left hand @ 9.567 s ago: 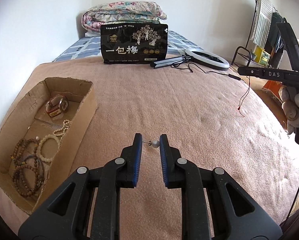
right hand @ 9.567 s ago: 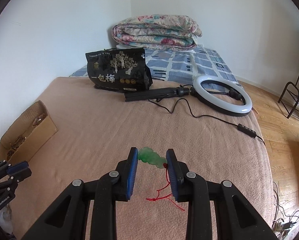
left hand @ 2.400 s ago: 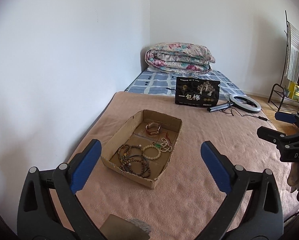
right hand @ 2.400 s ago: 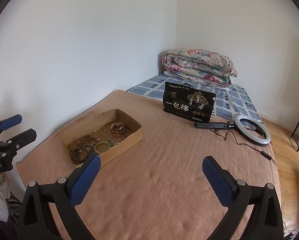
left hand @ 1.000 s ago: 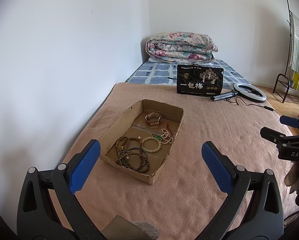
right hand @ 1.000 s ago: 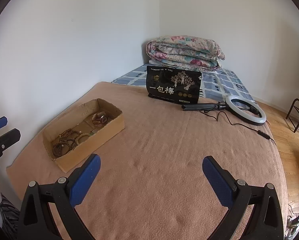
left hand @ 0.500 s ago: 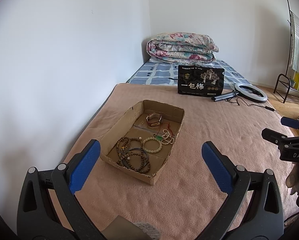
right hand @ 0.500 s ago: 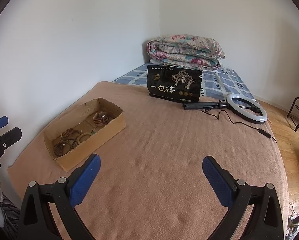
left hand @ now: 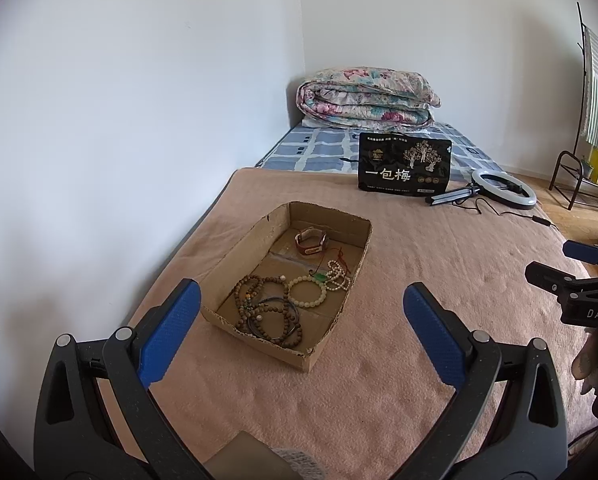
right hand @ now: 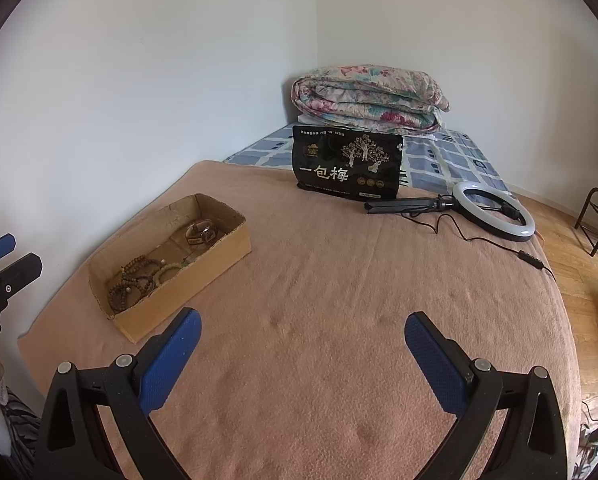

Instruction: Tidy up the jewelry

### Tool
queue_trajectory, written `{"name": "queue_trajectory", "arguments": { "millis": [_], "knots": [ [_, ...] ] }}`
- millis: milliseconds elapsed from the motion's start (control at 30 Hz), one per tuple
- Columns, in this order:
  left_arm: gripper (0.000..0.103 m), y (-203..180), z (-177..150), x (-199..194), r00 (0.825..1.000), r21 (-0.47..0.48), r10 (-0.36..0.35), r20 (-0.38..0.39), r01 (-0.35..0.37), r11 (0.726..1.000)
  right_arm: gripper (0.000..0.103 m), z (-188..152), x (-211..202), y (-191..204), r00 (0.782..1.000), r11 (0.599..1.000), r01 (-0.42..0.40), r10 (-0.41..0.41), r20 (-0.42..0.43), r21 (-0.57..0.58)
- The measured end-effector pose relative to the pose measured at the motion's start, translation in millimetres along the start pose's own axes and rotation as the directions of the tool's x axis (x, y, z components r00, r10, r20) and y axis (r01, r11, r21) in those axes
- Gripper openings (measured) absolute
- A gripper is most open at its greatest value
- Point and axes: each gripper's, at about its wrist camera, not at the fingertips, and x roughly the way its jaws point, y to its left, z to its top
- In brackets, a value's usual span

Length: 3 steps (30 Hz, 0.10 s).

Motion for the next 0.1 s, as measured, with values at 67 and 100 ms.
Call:
{"name": "queue_trajectory", "arguments": {
  "millis": [67,100],
  "knots": [
    [0.103,3.2,2.0,2.0,1.000,-0.004,0.000,0.002,0.000,1.000,0.103,-0.4,0.4,-1.4,1.000,1.000,-0.001,0.001,-0.004,0.005],
    [0.103,3.2,2.2,1.7,1.000,-0.003,0.002,0.002,-0.002,1.000,0.103,-0.5,0.7,-2.2,1.000,1.000,-0.001,0.001,-0.005,0.008]
  ]
}}
